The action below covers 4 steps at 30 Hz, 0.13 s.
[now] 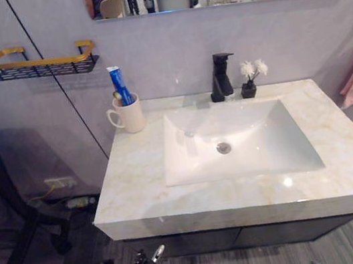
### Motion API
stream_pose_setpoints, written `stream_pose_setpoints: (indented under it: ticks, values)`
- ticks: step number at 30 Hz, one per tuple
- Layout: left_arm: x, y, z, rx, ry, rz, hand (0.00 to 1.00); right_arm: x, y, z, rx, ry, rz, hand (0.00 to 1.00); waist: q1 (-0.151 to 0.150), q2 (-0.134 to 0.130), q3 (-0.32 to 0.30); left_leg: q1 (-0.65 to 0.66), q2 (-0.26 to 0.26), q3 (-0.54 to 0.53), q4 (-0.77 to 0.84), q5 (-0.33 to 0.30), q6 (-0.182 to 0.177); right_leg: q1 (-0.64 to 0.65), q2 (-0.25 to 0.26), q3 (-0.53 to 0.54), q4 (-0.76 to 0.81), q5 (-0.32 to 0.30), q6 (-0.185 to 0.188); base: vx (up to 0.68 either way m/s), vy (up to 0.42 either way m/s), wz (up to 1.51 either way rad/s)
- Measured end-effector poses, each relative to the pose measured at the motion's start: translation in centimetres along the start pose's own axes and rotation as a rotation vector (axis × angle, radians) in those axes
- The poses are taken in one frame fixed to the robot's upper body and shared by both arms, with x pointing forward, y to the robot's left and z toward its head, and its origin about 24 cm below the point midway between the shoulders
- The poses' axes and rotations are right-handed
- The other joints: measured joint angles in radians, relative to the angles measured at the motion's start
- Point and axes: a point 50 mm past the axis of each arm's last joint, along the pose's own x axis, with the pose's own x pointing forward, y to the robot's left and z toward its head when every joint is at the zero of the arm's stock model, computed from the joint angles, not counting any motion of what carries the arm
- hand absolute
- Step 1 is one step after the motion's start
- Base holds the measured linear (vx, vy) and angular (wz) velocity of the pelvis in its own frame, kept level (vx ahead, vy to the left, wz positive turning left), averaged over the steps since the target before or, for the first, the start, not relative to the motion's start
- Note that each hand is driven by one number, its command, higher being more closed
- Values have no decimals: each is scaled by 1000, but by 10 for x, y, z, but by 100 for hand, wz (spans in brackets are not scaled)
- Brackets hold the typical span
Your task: Organize washtable
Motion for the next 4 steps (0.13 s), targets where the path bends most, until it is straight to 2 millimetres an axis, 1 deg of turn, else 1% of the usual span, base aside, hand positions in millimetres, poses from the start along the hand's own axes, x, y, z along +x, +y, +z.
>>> stream_pose_setpoints:
  ticks: [2,4]
  values:
    - [0,0,0,36,-5,-13,0,0,3,-9,-66,34,40,0,2,0,0,6,-7,-18,0,2,-3,19,-5,-16,-1,3,7,84,5,26]
    - [1,1,1,72,-10,-21,0,-1,10,-18,-145,72,90,0,3,-2,2,10,-11,-37,0,6,2,34,-7,-31,-4,2,8,83,-2,22]
